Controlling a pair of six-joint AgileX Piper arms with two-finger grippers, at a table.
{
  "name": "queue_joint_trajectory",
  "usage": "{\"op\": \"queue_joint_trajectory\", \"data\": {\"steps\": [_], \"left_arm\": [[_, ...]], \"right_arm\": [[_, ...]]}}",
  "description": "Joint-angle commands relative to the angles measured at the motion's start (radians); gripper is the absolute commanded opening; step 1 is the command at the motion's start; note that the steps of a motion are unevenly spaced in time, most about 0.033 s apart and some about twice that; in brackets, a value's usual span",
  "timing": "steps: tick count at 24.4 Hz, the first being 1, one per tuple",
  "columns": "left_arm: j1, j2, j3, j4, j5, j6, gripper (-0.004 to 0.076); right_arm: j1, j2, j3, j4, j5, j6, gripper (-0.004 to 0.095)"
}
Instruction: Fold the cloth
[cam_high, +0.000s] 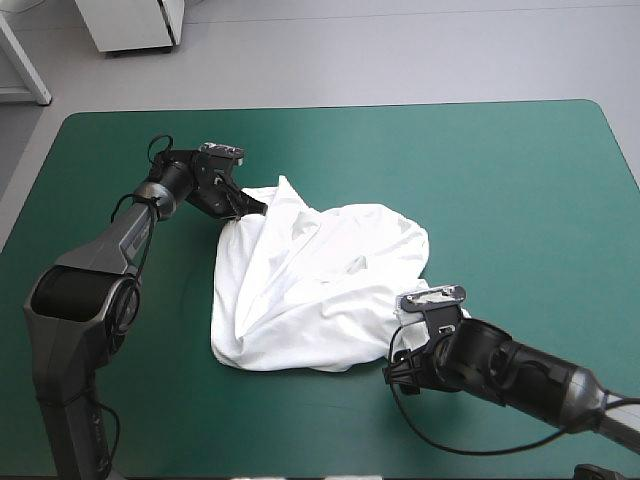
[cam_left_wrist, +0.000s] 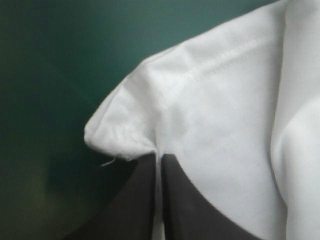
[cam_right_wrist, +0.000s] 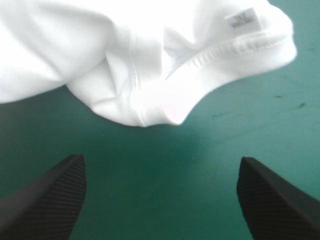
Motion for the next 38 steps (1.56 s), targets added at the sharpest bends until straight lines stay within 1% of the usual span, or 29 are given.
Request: {"op": "queue_joint_trajectory", "data": {"steps": [1, 4, 7, 8, 10, 11, 12, 13, 14, 15, 16, 17, 19, 20, 24, 29, 31, 38], "left_arm": [[-0.018, -0.010, -0.006, -0.006, 0.110, 0.000, -0.0009], [-0.018, -0.012, -0.025, -0.005, 0.131, 0.000, -0.0009], [-0.018, -0.012, -0.035, -0.009, 0.138, 0.000, -0.0009], [-0.018, -0.012, -0.035, -0.009, 0.138, 0.000, -0.0009], [-0.018, -0.012, -0.035, -0.009, 0.139, 0.000, -0.0009], [-0.018, -0.012, -0.035, -0.009, 0.139, 0.000, -0.0009], [-0.018, -0.012, -0.035, -0.007, 0.139, 0.000, -0.0009], [-0.018, -0.012, -0.035, -0.003, 0.136, 0.000, -0.0009], [-0.018, -0.012, -0.036, 0.001, 0.134, 0.000, -0.0009], [-0.018, -0.016, -0.042, 0.002, 0.139, 0.000, -0.0009], [-0.018, -0.030, -0.052, 0.002, 0.139, -0.011, -0.0009], [-0.018, -0.045, -0.063, 0.005, 0.139, -0.018, -0.0009], [-0.018, -0.108, -0.091, 0.016, 0.135, -0.046, -0.0009], [-0.018, -0.150, -0.116, 0.033, 0.145, -0.055, -0.0009], [-0.018, -0.314, -0.253, 0.079, 0.210, -0.067, -0.0009], [-0.018, -0.430, -0.432, 0.088, 0.256, -0.060, -0.0009], [-0.018, -0.463, -0.519, 0.093, 0.275, -0.055, -0.0009], [-0.018, -0.539, -0.785, 0.247, 0.365, -0.055, -0.0009]], "right_arm": [[-0.117, 0.041, -0.025, 0.081, -0.122, -0.147, 0.0712], [-0.207, 0.083, -0.025, 0.160, -0.179, -0.238, 0.0702], [-0.252, 0.129, -0.025, 0.201, -0.190, -0.292, 0.0698], [-0.256, 0.144, -0.024, 0.207, -0.197, -0.304, 0.0698], [-0.256, 0.204, -0.024, 0.254, -0.217, -0.349, 0.0696], [-0.256, 0.239, -0.024, 0.323, -0.231, -0.401, 0.0684], [-0.256, 0.249, -0.024, 0.344, -0.235, -0.419, 0.0661], [-0.254, 0.260, -0.024, 0.374, -0.254, -0.440, 0.0536], [-0.254, 0.260, -0.024, 0.376, -0.260, -0.443, 0.0440], [-0.254, 0.253, -0.024, 0.370, -0.265, -0.448, 0.0203], [-0.254, 0.238, -0.025, 0.357, -0.267, -0.450, 0.0025], [-0.254, 0.218, -0.031, 0.343, -0.266, -0.450, -0.0012], [-0.254, 0.146, -0.080, 0.303, -0.219, -0.450, -0.0019], [-0.254, 0.103, -0.133, 0.276, -0.178, -0.443, -0.0019], [-0.254, -0.046, -0.433, 0.142, 0.018, -0.439, -0.0019], [-0.254, -0.074, -0.772, -0.023, 0.174, -0.467, -0.0019], [-0.254, -0.074, -0.884, -0.078, 0.213, -0.490, -0.0019], [-0.254, -0.076, -1.218, -0.238, 0.215, -0.540, -0.0019]]}}
